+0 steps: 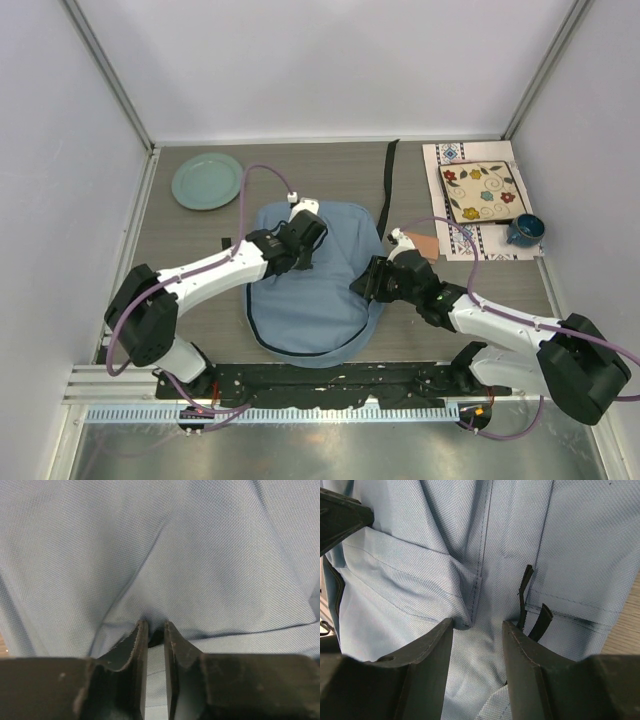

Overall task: Pack the student bag
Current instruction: Unzip the student bag at the center of the board.

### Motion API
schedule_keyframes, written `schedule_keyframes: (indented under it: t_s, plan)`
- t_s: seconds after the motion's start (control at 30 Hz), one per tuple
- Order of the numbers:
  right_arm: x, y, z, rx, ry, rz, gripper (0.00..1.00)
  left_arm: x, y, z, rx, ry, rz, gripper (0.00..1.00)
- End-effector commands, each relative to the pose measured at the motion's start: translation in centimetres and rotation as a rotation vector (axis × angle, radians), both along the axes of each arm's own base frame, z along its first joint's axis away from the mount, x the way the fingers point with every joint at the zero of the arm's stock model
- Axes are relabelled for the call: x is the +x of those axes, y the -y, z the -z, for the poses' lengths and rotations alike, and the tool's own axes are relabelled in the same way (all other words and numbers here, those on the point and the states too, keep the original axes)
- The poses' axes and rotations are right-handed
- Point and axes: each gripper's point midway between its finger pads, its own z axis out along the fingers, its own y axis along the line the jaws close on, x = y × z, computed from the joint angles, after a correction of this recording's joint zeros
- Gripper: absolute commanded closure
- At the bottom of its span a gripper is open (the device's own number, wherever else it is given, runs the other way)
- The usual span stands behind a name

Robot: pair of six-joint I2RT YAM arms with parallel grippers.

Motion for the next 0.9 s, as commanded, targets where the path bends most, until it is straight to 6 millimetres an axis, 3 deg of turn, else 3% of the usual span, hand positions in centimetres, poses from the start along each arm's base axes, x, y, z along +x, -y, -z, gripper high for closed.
schedule_keyframes:
  t_s: [0.0, 0.2, 0.47, 0.63, 0.87]
  plan:
    - [0.6, 0.2, -0.2, -0.017, 0.012, 0.021, 0.50, -2.0, -2.3, 4.0, 0.180, -0.100, 0.009, 0.87]
    - [0.7, 0.3, 0.0, -0.025, 0.011, 0.027, 0.50, -1.0, -3.5, 3.4, 0.237, -0.045, -0.055, 1.00]
    - [0.7, 0.4, 0.0, -0.025, 0.009, 0.033, 0.50, 0.2, -5.0, 1.5, 0.270, 0.049, -0.139, 1.00]
    - [0.6, 0.4, 0.1, -0.029, 0.008, 0.034, 0.51, 0.6, -7.1, 0.1, 0.257, 0.083, -0.213, 1.00]
    - [0.5, 0.6, 0.3, -0.032, 0.001, 0.039, 0.51, 0.3, -10.1, -0.2, 0.205, 0.088, -0.310, 1.00]
